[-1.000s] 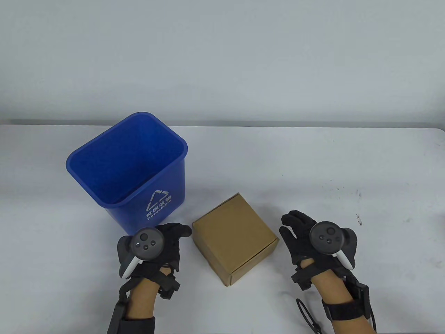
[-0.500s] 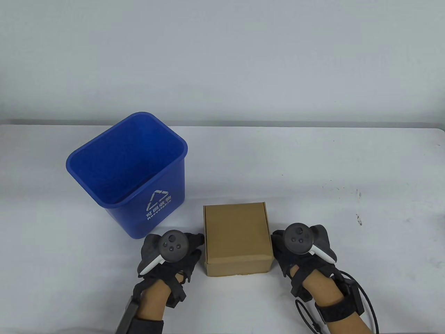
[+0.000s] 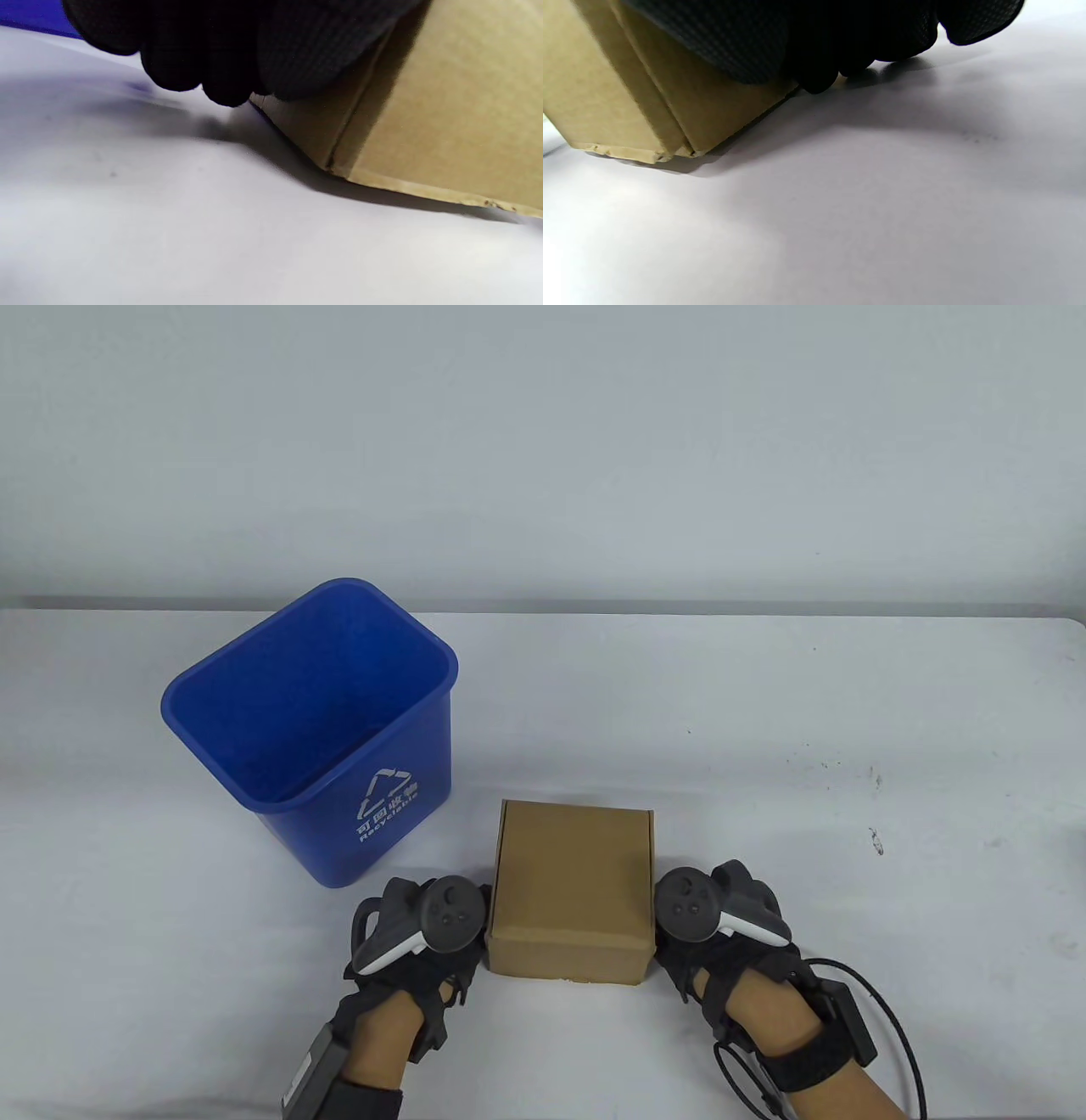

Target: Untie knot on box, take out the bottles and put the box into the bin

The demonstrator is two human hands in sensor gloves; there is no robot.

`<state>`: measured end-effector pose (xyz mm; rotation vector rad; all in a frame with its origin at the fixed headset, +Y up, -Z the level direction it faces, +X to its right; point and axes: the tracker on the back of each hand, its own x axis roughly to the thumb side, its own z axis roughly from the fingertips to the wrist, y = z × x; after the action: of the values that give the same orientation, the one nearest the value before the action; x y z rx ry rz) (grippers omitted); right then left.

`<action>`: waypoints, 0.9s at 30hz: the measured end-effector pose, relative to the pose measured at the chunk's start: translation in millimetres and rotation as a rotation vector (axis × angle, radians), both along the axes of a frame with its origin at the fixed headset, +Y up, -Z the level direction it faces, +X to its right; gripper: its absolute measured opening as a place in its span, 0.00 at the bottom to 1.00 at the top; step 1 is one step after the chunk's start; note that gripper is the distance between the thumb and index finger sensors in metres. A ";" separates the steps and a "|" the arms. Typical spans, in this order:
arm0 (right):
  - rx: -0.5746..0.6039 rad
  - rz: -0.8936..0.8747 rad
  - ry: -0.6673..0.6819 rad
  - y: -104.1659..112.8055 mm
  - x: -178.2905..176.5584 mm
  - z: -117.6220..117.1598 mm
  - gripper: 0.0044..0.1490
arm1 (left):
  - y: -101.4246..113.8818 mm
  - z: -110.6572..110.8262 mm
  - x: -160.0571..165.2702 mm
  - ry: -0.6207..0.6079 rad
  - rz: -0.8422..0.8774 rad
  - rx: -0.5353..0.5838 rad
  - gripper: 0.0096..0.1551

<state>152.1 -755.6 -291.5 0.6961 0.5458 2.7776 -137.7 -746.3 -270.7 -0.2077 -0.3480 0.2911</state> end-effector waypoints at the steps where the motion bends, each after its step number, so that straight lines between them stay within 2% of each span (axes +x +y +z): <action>1: 0.002 -0.004 0.002 1.2 -0.2 0.7 0.34 | 1.6 0.7 -0.7 -0.002 0.006 0.007 0.33; 6: 0.065 -0.044 0.024 17.5 0.0 5.7 0.32 | 13.1 4.2 -7.4 0.008 0.080 0.057 0.31; 10: 0.152 -0.145 0.038 32.5 2.4 9.6 0.30 | 22.1 7.5 -15.0 0.029 0.171 0.082 0.30; 27: 0.298 -0.355 0.018 56.4 11.2 17.8 0.28 | 43.9 19.7 -24.3 0.057 0.285 0.208 0.26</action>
<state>163.2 -699.2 -273.8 0.7903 0.0013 2.5366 -162.0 -702.5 -251.0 0.0564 -0.3489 0.5376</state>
